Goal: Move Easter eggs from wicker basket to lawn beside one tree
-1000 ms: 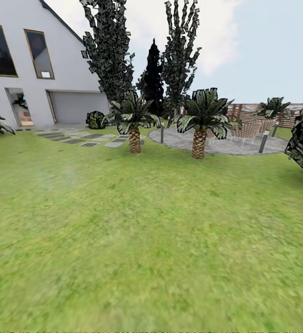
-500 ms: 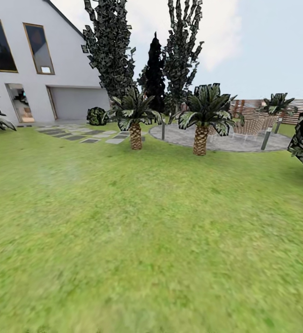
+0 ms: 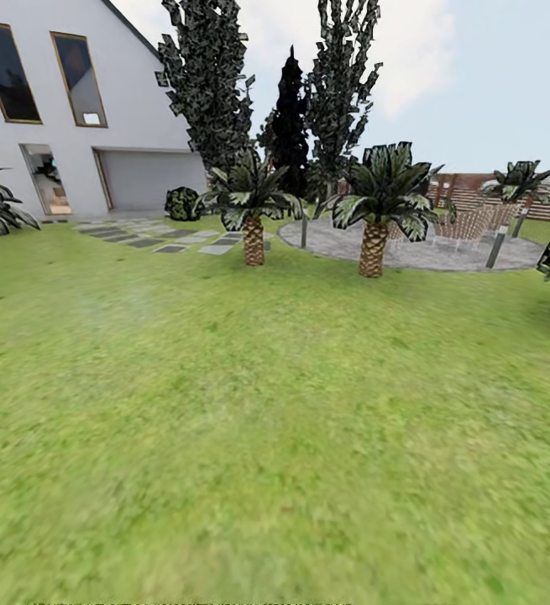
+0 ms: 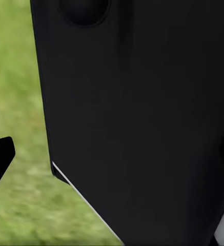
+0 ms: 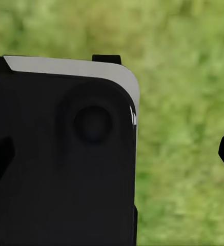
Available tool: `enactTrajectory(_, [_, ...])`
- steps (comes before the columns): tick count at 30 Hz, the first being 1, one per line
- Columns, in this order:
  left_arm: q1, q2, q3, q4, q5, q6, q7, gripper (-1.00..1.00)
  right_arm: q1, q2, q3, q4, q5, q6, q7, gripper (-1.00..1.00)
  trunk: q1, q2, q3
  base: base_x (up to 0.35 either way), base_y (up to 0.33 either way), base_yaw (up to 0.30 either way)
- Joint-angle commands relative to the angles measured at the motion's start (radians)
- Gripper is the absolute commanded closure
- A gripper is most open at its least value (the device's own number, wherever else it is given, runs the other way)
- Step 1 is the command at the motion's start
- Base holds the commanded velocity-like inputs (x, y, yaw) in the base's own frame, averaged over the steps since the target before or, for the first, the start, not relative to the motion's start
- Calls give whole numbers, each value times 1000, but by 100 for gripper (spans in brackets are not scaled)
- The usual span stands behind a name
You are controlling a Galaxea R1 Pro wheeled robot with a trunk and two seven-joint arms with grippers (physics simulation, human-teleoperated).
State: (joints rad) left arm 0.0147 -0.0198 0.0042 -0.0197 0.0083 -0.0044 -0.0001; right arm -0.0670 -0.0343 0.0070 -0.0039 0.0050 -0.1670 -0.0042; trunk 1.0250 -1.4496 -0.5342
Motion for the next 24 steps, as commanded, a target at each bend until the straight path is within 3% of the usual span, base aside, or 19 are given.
enactTrajectory(1, [1,0,0,-2,1,-1,0,-100,-1,1,1,1,1,-3,0,-100,0,0,-2,0,0,83])
enactTrajectory(24, [1,0,2,-2,1,-2,2,-100,-1,3,1,1,1,-5,0,-100,0,0,-38,0,0,113])
